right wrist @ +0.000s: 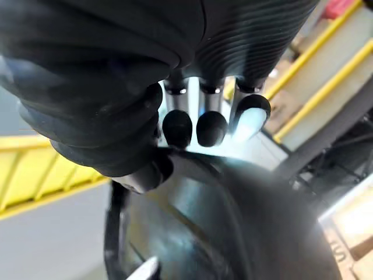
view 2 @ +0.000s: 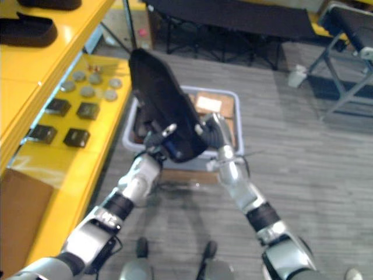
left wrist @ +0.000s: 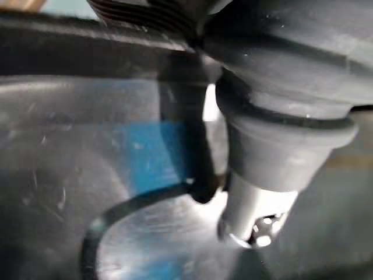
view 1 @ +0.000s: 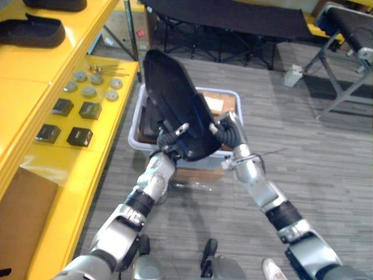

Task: Walk over and take plastic housings, then place them on the shelf

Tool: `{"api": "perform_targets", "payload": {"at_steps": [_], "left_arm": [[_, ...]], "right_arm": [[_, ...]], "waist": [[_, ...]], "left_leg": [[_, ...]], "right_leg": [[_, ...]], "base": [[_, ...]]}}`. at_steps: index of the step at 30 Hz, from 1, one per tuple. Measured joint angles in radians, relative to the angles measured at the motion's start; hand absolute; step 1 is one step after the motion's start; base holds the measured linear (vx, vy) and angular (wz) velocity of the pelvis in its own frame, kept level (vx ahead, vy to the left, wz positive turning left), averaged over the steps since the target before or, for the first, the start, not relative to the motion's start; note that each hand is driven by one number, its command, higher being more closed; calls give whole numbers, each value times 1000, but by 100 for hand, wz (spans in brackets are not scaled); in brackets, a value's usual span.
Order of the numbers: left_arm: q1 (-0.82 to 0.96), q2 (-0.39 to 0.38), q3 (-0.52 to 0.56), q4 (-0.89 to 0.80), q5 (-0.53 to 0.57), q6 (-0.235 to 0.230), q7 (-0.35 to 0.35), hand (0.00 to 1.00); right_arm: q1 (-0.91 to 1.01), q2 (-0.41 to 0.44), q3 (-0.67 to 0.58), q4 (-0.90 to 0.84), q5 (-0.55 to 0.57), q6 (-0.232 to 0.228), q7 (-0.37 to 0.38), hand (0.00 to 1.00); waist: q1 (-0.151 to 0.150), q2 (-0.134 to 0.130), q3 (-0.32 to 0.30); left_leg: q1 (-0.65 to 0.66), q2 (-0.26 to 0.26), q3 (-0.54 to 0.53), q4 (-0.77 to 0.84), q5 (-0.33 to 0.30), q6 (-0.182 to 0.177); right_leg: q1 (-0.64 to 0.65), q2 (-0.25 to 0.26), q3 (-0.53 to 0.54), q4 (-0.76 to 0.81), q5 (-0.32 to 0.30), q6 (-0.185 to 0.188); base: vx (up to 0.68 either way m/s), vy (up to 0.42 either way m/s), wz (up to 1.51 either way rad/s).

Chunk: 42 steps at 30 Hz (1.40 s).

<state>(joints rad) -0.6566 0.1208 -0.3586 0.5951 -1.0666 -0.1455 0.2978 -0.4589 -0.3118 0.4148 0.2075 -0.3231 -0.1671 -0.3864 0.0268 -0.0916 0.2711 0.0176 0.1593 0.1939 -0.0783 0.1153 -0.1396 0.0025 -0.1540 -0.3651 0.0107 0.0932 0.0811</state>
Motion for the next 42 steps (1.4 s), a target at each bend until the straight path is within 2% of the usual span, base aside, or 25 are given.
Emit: {"api": "perform_targets", "payload": {"at_steps": [1, 2, 4, 6, 8, 9, 12, 16, 18, 19, 21, 22, 24, 25, 27, 28, 30, 31, 33, 35, 37, 38, 40, 42], "left_arm": [[3, 0, 0, 0, -13, -9, -10, 100], [11, -1, 1, 0, -39, -25, -37, 100], [42, -7, 0, 0, -77, -33, -83, 100], [107, -18, 0, -2, -116, -48, -143, 100], [134, -19, 0, -7, -126, -50, -167, 100], [167, -18, 0, -31, -144, -62, -182, 100], [227, -18, 4, -101, -96, -92, -177, 100], [278, -20, 49, -220, 27, -131, -99, 100], [314, -40, 104, -296, 157, -148, -14, 100], [323, -50, 117, -311, 190, -148, 6, 100], [371, -78, 159, -380, 398, -152, 90, 100], [380, -81, 162, -389, 422, -151, 95, 100], [461, -88, 185, -497, 581, -142, 139, 100], [480, -88, 191, -524, 619, -139, 153, 100], [544, -87, 218, -607, 769, -128, 209, 100], [555, -87, 226, -620, 795, -123, 219, 100], [588, -84, 259, -641, 886, -103, 270, 100], [597, -79, 269, -644, 893, -102, 277, 100], [650, -79, 291, -683, 925, -97, 277, 100], [692, -79, 291, -735, 942, -93, 272, 100], [733, -79, 281, -780, 957, -93, 253, 100], [761, -80, 265, -803, 956, -93, 230, 100], [809, -81, 250, -815, 956, -93, 185, 100], [844, -80, 250, -815, 951, -93, 169, 100]], "right_arm": [[8, 1, 0, -8, 2, -6, 0, 100], [22, 2, -1, -22, 7, -17, 0, 0], [53, 7, 1, -39, 18, -34, 0, 0], [112, 23, 10, -53, 25, -72, 8, 0], [144, 22, 15, -64, 39, -91, 22, 0], [167, 22, 27, -74, 44, -116, 22, 0], [205, 22, 35, -90, 57, -163, 14, 0], [255, 38, 58, -128, 102, -172, -35, 0], [264, 53, 68, -165, 134, -164, -67, 0], [264, 56, 65, -176, 139, -161, -72, 0], [263, 85, 17, -248, 173, -155, -95, 0], [264, 87, 8, -257, 179, -154, -98, 0], [284, 89, -98, -345, 272, -150, -120, 0], [301, 89, -132, -366, 297, -150, -124, 0], [407, 91, -256, -421, 393, -154, -163, 0], [438, 94, -283, -426, 412, -161, -176, 0], [554, 128, -389, -431, 490, -205, -238, 0], [575, 142, -420, -430, 515, -217, -247, 0], [647, 189, -511, -411, 625, -270, -217, 0], [706, 206, -539, -363, 675, -290, -174, 0], [760, 224, -539, -290, 721, -281, -124, 0], [787, 239, -539, -226, 753, -261, -89, 0], [825, 259, -536, -124, 879, -233, 9, 0], [850, 276, -530, -111, 964, -227, 84, 0]], "waist": [[0, 0, 0], [-3, 0, -1], [-11, 0, -16], [-16, 0, -55], [-16, 1, -62], [-16, 2, -63], [-14, 3, -72], [-10, 7, -89], [-11, 20, -113], [-11, 25, -119], [-7, 40, -128], [-7, 42, -130], [-7, 45, -136], [-7, 45, -136], [-10, 47, -138], [-12, 49, -139], [-24, 66, -149], [-31, 71, -152], [-49, 91, -165], [-54, 102, -173], [-68, 108, -177], [-71, 111, -179], [-70, 115, -182], [-70, 121, -186]], "left_leg": [[1, 0, 3, 0, 0, 0], [2, -2, 8, 0, -1, 2], [1, -5, 8, -1, -2, 3], [1, -6, 12, -1, -5, 1], [11, -7, 12, -1, -5, 1], [26, -6, 13, -1, -10, 1], [32, -6, 16, -3, -18, 2], [34, -7, 16, -7, -23, 8], [35, -10, 16, -7, -20, 3], [36, -10, 14, -6, -19, 3], [52, -14, 7, -6, -19, 3], [53, -14, 6, -7, -19, 3], [52, -15, 4, -7, -19, 3], [52, -15, 4, -7, -19, 3], [53, -15, 5, -7, -19, 3], [53, -16, 6, -7, -19, 3], [53, -17, 9, -8, -19, 3], [53, -17, 10, -8, -19, 3], [52, -15, 22, -8, -22, 3], [49, -12, 35, -8, -24, 0], [48, -11, 35, -8, -29, 0], [48, -11, 37, -8, -32, -1], [45, -13, 37, -8, -36, 2], [36, -13, 36, -8, -36, 2]], "right_leg": [[0, 0, 3, -4, 2, 0], [0, 0, 7, -7, 5, 1], [0, -3, 8, -10, 6, 2], [3, -3, 8, -21, 7, 4], [15, -3, 7, -26, 7, 4], [32, -2, 7, -30, 6, 4], [37, -3, 8, -31, 6, 5], [41, -2, 6, -39, 7, 6], [41, -3, 3, -39, 10, 10], [43, -4, 3, -39, 11, 10], [68, -7, -11, -42, 10, 11], [70, -7, -12, -43, 10, 11], [70, -7, -14, -44, 10, 12], [70, -7, -15, -44, 9, 12], [70, -9, -15, -44, 5, 15], [69, -9, -15, -45, 4, 15], [68, -10, -12, -46, 4, 16], [67, -10, -11, -48, 3, 17], [62, -6, 2, -58, 0, 18], [50, -3, 14, -61, 1, 19], [50, -1, 13, -66, 1, 19], [50, -1, 14, -69, 1, 20], [50, -2, 14, -73, 2, 21], [43, -2, 13, -75, 2, 21]], "base": [[1, 3, -12], [5, 4, -7], [6, 2, -2], [53, 1, -3], [27, -2, 1], [0, 0, 0], [-23, 5, -3], [-16, 1, 0], [0, 0, 0], [26, 0, 9], [18, 2, 11], [-5, 1, 6], [-6, 1, 2], [0, 0, 0], [0, 0, 0], [0, 0, 0], [0, 0, -2], [2, -2, -5], [9, -6, -16], [13, -8, -20], [9, -6, -4], [0, 0, 0], [0, 0, 0], [18, 2, 0]]}}
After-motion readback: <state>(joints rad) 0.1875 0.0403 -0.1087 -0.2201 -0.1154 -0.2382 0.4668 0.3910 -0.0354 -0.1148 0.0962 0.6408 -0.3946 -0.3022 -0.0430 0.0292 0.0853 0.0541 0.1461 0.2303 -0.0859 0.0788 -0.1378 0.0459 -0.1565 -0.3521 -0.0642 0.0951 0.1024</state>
